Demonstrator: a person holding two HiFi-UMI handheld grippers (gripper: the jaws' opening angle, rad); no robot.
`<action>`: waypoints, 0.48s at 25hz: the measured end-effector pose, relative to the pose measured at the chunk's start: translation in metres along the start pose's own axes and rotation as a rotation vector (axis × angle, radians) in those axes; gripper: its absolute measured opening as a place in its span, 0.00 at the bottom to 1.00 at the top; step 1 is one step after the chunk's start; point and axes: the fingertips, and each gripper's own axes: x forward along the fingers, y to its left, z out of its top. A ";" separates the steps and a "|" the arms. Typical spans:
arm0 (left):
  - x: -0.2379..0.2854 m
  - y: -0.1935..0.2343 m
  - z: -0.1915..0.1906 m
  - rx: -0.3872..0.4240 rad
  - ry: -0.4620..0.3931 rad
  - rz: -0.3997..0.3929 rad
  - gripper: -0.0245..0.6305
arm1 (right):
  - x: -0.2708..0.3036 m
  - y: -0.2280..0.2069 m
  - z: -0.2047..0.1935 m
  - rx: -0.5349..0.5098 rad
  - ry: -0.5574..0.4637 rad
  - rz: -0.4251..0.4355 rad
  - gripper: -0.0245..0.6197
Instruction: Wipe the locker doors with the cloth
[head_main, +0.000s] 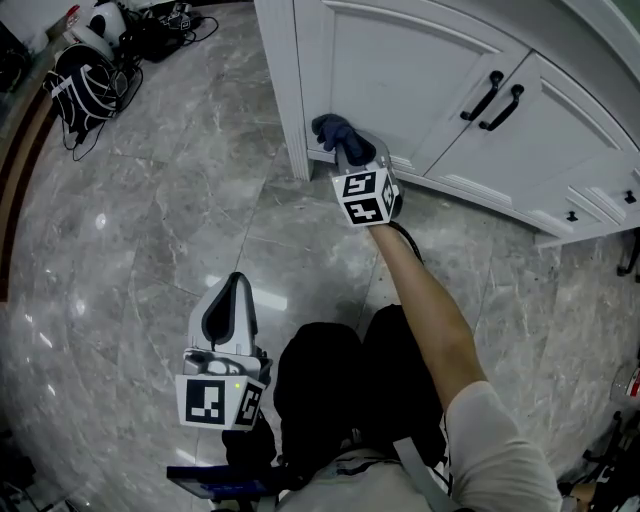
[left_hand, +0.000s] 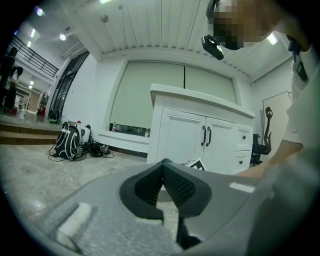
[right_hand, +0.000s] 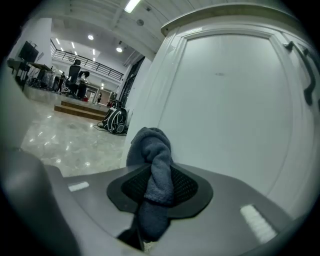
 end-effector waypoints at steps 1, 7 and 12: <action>0.000 -0.001 0.000 0.001 -0.001 -0.003 0.04 | -0.006 -0.008 -0.004 0.006 -0.001 -0.017 0.19; 0.004 -0.008 -0.001 0.005 0.002 -0.019 0.04 | -0.045 -0.064 -0.043 0.056 0.025 -0.120 0.19; 0.009 -0.021 0.001 0.013 0.003 -0.041 0.04 | -0.070 -0.097 -0.071 0.063 0.062 -0.172 0.19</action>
